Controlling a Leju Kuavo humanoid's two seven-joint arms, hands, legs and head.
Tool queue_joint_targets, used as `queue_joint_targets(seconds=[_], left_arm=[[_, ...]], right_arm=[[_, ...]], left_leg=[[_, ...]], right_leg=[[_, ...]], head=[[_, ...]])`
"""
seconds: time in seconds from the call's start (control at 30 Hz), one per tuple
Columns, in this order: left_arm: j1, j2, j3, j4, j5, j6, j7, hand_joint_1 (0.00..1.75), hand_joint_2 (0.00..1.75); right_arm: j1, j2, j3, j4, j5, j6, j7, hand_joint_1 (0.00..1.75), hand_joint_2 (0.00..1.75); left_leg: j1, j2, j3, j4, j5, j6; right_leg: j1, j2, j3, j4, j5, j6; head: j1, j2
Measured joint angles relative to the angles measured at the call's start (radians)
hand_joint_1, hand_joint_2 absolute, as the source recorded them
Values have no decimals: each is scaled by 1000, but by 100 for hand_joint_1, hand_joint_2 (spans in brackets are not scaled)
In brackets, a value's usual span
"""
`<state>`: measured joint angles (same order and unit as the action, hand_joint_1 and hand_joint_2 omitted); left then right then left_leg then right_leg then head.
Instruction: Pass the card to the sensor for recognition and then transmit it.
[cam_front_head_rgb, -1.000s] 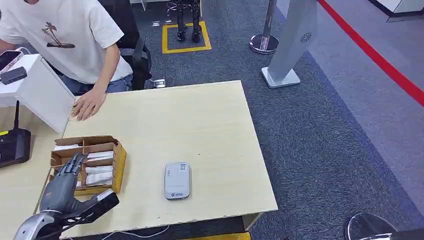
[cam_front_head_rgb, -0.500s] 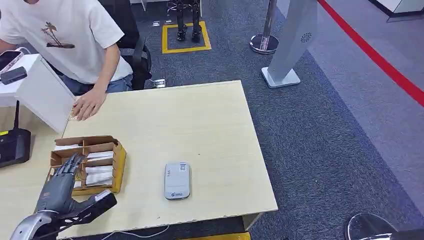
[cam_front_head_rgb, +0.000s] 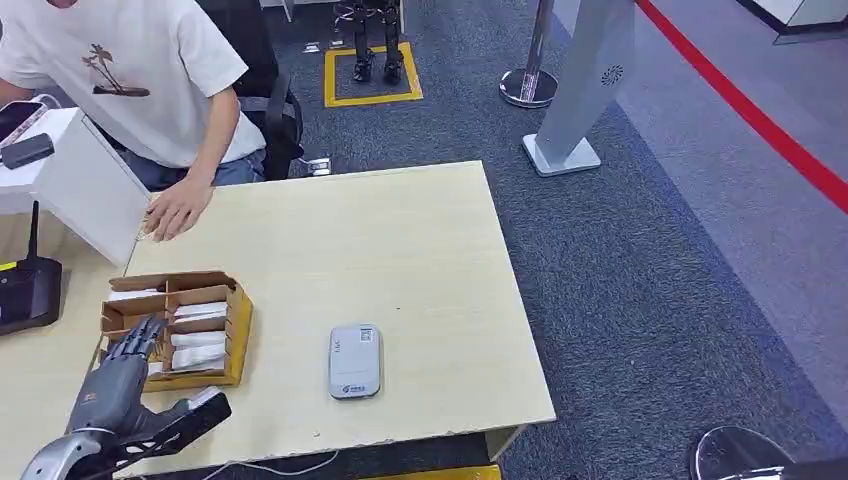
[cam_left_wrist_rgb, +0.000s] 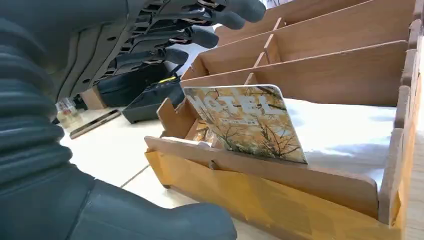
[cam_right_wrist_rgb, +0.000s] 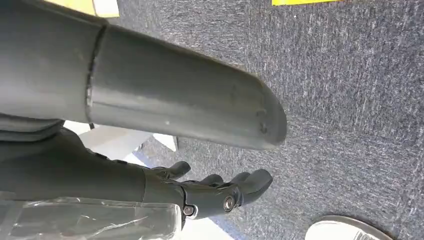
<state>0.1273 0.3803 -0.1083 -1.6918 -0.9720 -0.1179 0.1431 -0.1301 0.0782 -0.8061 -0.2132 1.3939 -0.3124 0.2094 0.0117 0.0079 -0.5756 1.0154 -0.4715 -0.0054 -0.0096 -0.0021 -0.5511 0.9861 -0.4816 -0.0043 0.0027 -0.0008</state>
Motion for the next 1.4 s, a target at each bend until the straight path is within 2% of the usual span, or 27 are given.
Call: queue_joint_targets(seconds=[0.57,0.6,0.63,1.4], left_arm=[[20,27,3,-1,-6,-6,23,0,175],[23,28,5,-3,-6,-6,23,112,175],[26,29,5,-5,-6,-6,23,175,175],[27,22,7,-6,-44,13,23,175,175]], right_arm=[[-2,0,2,0,2,0,4,0,0],[-2,0,2,0,2,0,4,0,0],[-2,0,2,0,2,0,4,0,0],[-2,0,3,0,2,10,2,0,0]], left_leg=[[0,0,0,0,0,0],[0,0,0,0,0,0],[0,0,0,0,0,0],[0,0,0,0,0,0]], right_leg=[[0,0,0,0,0,0],[0,0,0,0,0,0],[0,0,0,0,0,0],[0,0,0,0,0,0]], head=[[0,0],[0,0],[0,0],[0,0]])
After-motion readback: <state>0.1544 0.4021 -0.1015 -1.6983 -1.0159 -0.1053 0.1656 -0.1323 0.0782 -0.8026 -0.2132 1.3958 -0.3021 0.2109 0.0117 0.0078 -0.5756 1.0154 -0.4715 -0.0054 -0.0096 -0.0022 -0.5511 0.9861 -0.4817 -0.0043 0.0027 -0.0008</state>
